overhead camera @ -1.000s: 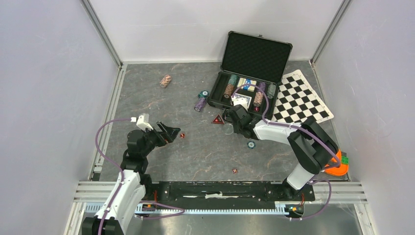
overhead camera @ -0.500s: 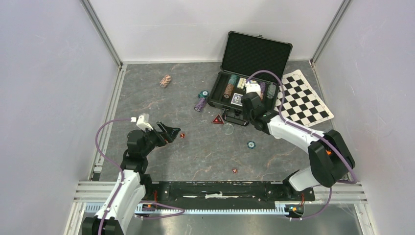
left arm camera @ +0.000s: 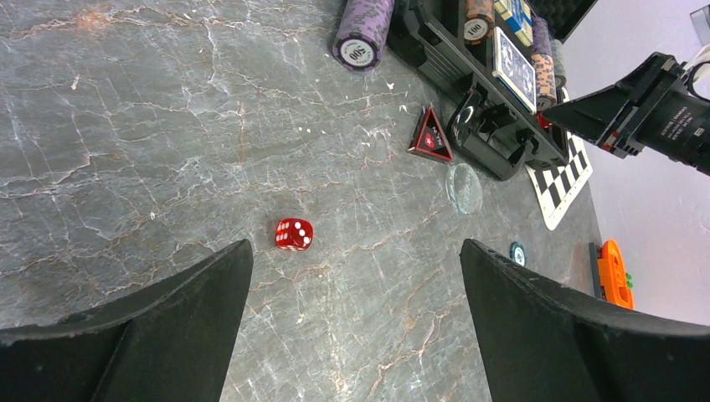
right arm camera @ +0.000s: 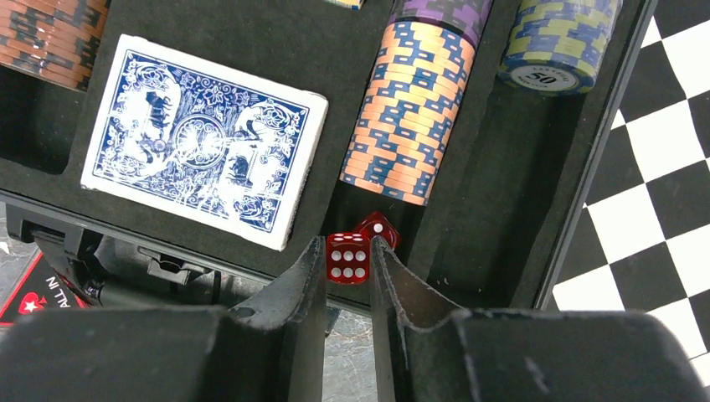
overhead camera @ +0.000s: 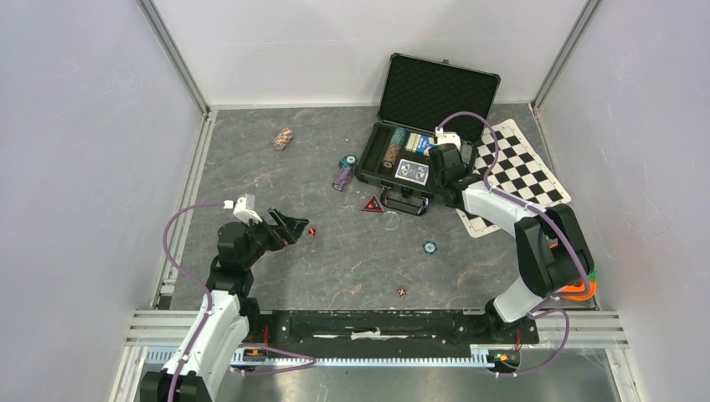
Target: Pack up texas hold em set
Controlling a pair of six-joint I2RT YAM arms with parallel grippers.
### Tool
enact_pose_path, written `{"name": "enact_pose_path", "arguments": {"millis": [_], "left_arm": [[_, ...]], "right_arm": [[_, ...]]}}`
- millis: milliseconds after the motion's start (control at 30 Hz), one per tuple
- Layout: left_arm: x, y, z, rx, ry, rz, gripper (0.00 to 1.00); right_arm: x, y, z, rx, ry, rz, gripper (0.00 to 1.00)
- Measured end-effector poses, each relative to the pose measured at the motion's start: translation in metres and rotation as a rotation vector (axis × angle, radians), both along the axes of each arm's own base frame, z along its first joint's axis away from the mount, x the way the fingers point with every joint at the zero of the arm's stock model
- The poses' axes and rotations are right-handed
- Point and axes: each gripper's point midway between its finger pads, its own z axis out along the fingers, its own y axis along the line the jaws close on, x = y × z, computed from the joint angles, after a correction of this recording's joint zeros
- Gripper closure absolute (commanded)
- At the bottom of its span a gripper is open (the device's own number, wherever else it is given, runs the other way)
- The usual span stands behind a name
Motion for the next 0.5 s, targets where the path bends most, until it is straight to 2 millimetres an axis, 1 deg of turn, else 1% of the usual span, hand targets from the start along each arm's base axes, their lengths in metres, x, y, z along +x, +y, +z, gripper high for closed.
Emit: {"name": "enact_pose_path", "arguments": {"millis": [200,333,500], "left_arm": [[0.000,0.000,0.000,0.000,0.000,0.000,0.00],[0.000,0.000,0.000,0.000,0.000,0.000,0.00],[0.000,0.000,0.000,0.000,0.001,0.000,0.00]], "right_arm": [[0.006,-0.001,-0.001,0.019,-0.001,0.000,0.81],[0.011,0.002,-0.003,0.035,-0.004,0.009,0.81],[0.012,0.001,-0.004,0.035,-0.003,0.007,0.80]]}}
